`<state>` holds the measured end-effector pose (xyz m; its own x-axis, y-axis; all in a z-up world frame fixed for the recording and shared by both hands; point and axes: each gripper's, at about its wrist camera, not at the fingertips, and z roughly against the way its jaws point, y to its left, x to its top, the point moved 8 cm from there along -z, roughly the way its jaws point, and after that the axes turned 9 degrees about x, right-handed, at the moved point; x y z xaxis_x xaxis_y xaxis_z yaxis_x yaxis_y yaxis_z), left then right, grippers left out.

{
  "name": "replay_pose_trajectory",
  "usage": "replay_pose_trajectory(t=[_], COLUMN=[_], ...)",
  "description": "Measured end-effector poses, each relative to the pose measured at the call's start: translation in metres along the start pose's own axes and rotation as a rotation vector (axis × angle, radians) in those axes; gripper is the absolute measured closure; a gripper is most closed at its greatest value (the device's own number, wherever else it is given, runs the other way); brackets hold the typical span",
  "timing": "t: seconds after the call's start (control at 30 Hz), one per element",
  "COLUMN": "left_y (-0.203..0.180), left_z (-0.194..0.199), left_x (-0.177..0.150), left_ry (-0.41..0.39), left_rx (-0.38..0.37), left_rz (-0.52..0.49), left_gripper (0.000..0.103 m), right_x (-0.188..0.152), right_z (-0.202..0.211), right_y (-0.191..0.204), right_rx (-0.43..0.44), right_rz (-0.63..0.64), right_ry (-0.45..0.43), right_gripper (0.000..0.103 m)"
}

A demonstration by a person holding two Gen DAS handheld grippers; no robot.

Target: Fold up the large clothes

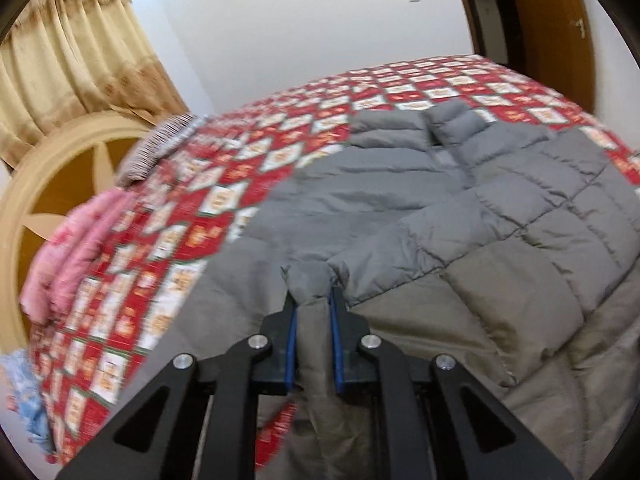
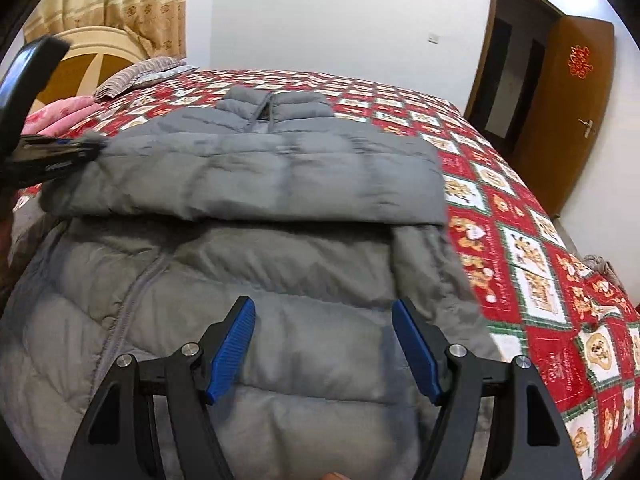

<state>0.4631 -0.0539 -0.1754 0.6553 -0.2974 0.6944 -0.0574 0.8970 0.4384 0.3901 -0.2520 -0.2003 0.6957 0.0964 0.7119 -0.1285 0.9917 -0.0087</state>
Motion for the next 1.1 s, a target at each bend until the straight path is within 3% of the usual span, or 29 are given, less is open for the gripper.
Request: replay_pose_trajectory(t=[0.13, 0.2, 0.33, 0.4, 0.5, 0.6, 0.87, 1.1], left_y=[-0.005, -0.008, -0.017, -0.018, -0.019, -0.021, -0.023, -0.019], left_z=[-0.005, -0.009, -0.016, -0.023, -0.035, -0.036, -0.039, -0.031], left_x=[0.000, -0.003, -0.013, -0.020, -0.028, -0.028, -0.031, -0.041], left_ry=[-0.029, -0.024, -0.025, -0.013, 0.026, 0.026, 0.037, 0.033], left_rx=[0.041, 0.053, 0.091, 0.117, 0.097, 0.099, 0.093, 0.040], left_rz=[-0.015, -0.011, -0.030, -0.028, -0.013, -0.015, -0.009, 0.016], left_gripper=[0.080, 0.062, 0.052, 0.039, 0.035, 0.031, 0.029, 0.028], right_x=[0.019, 0.038, 0.069, 0.072, 0.058, 0.038, 0.030, 0.016], right_z=[0.005, 0.011, 0.000, -0.024, -0.058, -0.079, -0.078, -0.064], right_y=[-0.019, -0.029, -0.037, -0.041, -0.054, -0.064, -0.069, -0.070], right_rx=[-0.029, -0.025, -0.023, -0.016, -0.044, -0.011, 0.013, 0.003], right_rz=[-0.035, -0.075, -0.107, -0.111, -0.126, -0.171, -0.214, -0.276], right_ry=[-0.014, -0.055, -0.086, -0.043, 0.053, 0.116, 0.092, 0.072], right_gripper=[0.032, 0.032, 0.032, 0.032, 0.032, 0.030, 0.028, 0.028])
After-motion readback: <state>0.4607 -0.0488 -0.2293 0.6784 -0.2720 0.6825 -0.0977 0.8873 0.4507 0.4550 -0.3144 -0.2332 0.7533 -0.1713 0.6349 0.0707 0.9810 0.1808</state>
